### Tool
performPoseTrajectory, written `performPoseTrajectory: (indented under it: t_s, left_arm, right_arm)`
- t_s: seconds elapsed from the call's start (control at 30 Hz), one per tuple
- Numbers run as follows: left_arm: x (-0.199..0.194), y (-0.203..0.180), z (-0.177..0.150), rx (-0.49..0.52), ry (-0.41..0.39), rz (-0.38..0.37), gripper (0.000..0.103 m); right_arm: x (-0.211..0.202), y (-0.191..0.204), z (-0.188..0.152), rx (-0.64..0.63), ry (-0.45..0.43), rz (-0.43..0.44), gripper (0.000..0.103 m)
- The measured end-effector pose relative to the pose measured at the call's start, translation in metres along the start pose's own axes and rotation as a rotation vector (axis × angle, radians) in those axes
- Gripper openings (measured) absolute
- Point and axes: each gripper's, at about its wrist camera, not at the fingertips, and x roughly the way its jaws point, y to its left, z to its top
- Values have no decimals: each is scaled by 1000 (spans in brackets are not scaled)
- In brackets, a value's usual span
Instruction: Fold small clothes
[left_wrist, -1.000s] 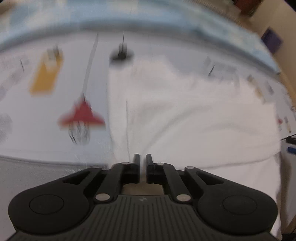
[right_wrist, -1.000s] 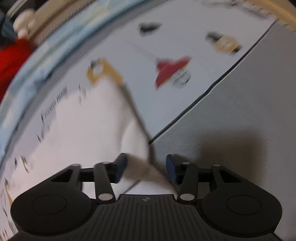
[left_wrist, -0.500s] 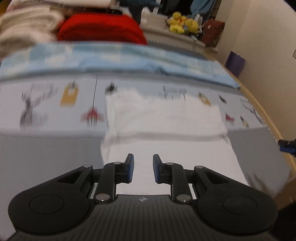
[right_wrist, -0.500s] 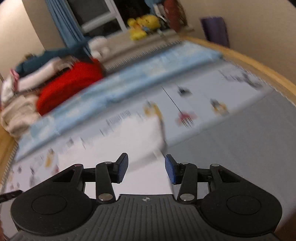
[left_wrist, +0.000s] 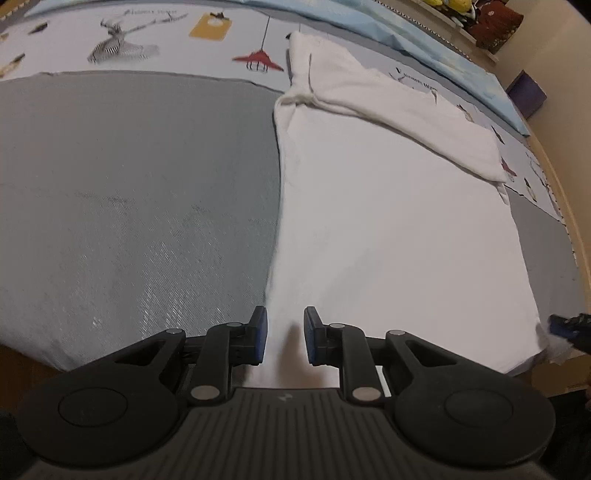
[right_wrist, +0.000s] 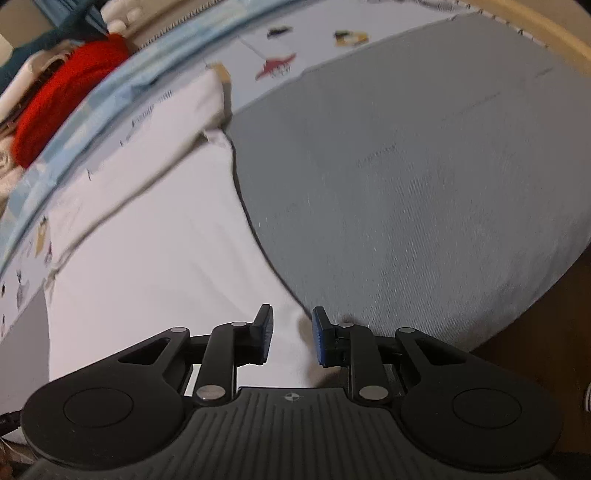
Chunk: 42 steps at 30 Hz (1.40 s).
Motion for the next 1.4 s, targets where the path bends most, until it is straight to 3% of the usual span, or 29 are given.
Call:
performPoseTrajectory:
  t_s: [0.33,0.97,1.03,1.07,1.23,1.4]
  left_arm:
    - [17,-2,-7,32,65,86,25]
    - [27,-9,-9,59,97,97,24]
    - [27,-10,-10,69,98,88,10]
    - [26,-11,-10,75,98,78,6]
    - [11,-5,-9,48,50,31,6]
    - [20,7,-8,-20,114,25,15]
  right_arm:
    - [18,4,-9,-53,47,-93,33]
    - [26,15,-14,-135,49,-134,34]
    - [27,17,-15,-151,55,-125,23]
    - [27,18,-15,-155,59,-107,5]
    - [12,12,-10,-91,19,-67,5]
    - [24,14,-13,-111,70,-100,10]
